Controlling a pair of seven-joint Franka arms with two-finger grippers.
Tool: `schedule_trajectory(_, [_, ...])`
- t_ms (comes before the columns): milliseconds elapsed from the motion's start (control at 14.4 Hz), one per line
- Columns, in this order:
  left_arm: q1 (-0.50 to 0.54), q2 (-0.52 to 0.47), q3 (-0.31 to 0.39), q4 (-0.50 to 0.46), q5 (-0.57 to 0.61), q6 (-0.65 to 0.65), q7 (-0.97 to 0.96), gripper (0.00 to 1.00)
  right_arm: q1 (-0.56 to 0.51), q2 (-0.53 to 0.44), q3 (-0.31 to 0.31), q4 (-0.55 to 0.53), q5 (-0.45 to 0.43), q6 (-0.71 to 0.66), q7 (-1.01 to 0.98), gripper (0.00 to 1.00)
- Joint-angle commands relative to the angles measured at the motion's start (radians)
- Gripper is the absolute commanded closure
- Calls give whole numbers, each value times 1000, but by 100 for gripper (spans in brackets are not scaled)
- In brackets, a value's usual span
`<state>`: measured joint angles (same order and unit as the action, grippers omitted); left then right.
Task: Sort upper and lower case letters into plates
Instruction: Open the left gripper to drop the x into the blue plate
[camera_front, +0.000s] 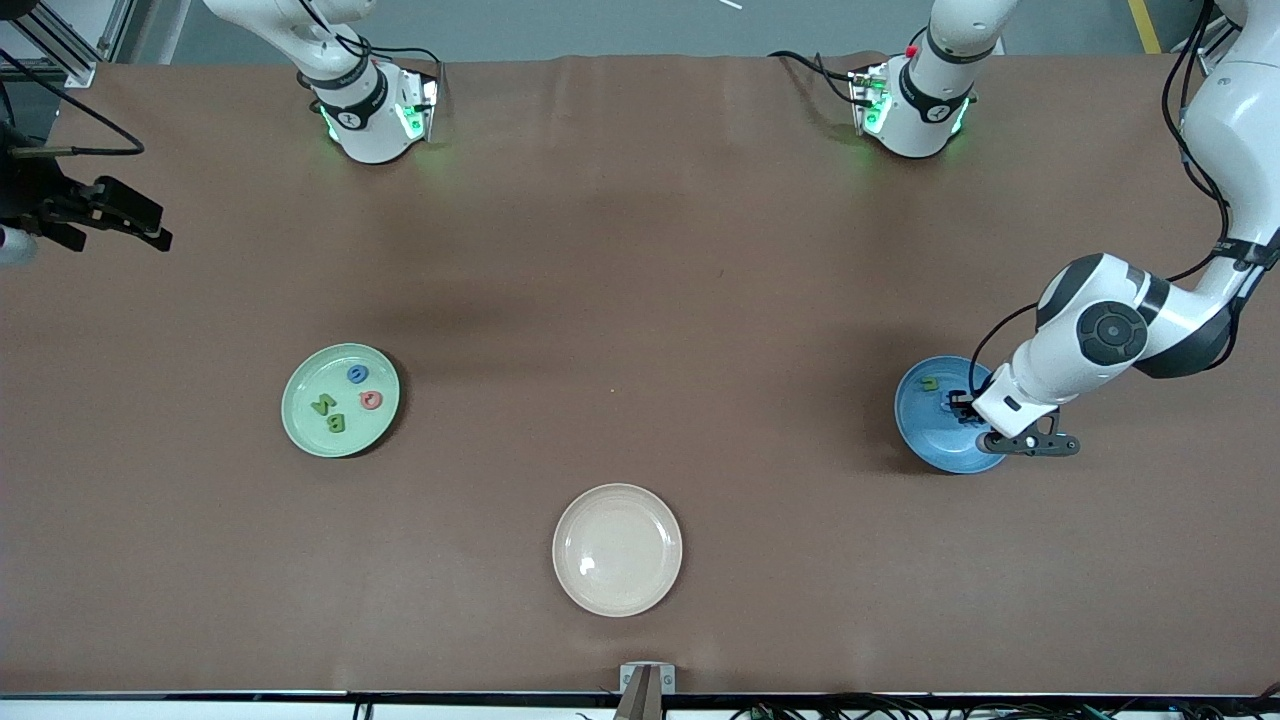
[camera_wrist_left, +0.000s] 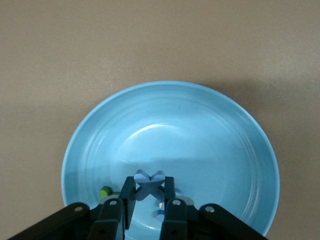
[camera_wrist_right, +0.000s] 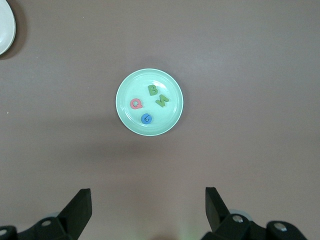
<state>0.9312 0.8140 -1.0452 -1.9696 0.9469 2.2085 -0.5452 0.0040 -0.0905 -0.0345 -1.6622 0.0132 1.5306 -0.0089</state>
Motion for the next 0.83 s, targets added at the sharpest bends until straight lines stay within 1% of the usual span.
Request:
schedule_trajectory(0, [-23, 1, 34, 6, 18, 36, 5, 98, 2, -35, 1, -39, 1, 16, 3, 0])
schedule_trajectory(208, [-49, 1, 68, 9, 18, 56, 7, 98, 1, -35, -2, -39, 25, 14, 3, 0])
schedule_trajectory(485, [-57, 7, 89, 9, 18, 79, 7, 98, 1, -35, -2, -39, 27, 6, 3, 0])
schedule_trajectory(762, [-77, 10, 126, 9, 18, 106, 8, 97, 1, -35, -2, -45, 28, -4, 4, 0])
